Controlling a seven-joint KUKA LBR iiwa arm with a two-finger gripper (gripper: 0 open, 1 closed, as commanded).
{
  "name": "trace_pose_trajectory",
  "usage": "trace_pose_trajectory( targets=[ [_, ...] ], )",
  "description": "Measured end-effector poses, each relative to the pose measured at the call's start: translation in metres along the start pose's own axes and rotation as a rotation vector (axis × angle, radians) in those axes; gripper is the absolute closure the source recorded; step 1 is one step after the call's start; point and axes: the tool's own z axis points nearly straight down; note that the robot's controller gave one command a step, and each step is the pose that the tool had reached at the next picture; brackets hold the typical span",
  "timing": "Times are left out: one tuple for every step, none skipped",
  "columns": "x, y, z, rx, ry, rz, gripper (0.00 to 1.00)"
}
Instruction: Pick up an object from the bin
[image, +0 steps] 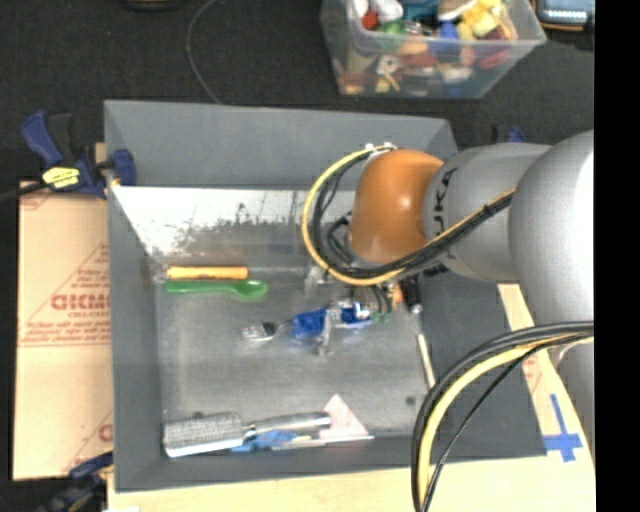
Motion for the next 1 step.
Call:
trace_pose_trajectory(
  targets=[
    [-0.0018, -0.0093, -0.0025, 0.000, 0.000, 0.032, 1.00]
  ],
)
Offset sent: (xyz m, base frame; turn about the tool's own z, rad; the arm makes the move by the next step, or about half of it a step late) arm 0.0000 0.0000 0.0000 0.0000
